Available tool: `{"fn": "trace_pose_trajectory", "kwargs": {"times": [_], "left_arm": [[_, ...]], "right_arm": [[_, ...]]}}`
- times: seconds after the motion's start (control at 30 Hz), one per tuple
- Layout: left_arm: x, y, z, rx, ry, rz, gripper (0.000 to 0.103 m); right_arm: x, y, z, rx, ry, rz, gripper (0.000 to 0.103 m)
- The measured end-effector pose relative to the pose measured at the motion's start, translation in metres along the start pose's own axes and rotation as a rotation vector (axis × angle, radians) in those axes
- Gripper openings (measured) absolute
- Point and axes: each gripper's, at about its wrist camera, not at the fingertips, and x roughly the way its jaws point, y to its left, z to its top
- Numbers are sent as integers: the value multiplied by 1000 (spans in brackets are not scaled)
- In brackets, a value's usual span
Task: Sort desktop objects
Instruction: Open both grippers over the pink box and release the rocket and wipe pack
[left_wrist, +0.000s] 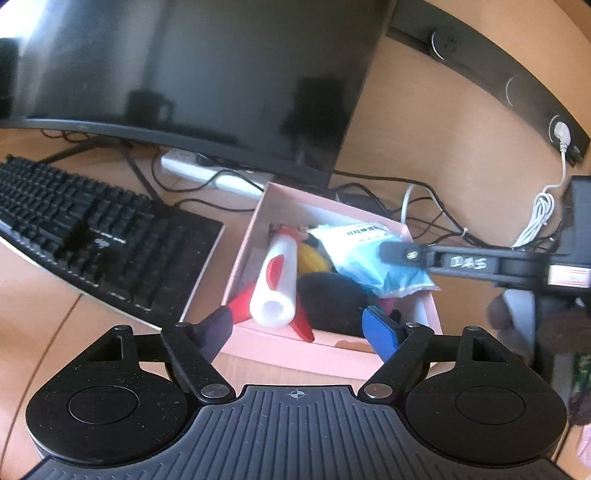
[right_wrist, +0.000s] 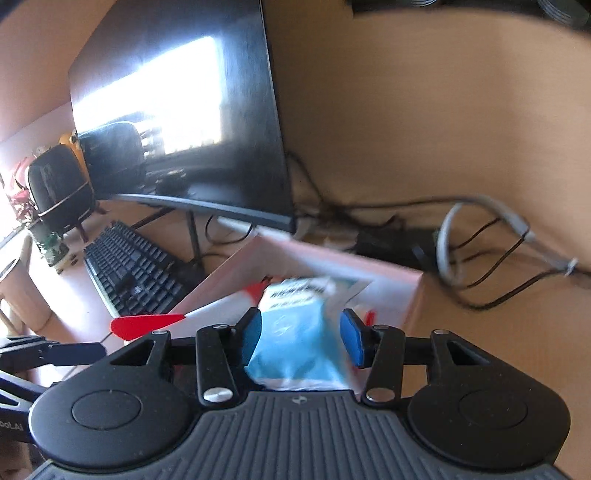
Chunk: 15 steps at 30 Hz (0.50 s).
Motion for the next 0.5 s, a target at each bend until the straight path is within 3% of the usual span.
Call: {"fn": "trace_pose_trajectory", "kwargs": {"times": [0.17, 0.23, 0.3, 0.5], "left_arm": [[16, -14, 3, 51, -3, -20, 77], [23, -16, 5, 73, -6, -15, 60], [31, -11, 9, 79, -4, 4, 50], [49, 17, 31, 59, -7, 59, 50]], "right_arm": [[12, -7, -2, -22, 26, -42, 44], [9, -11, -1, -43, 25, -56, 44], [6, -16, -2, -46, 27, -66, 44], [2, -23, -6, -32, 30, -47, 44]]}}
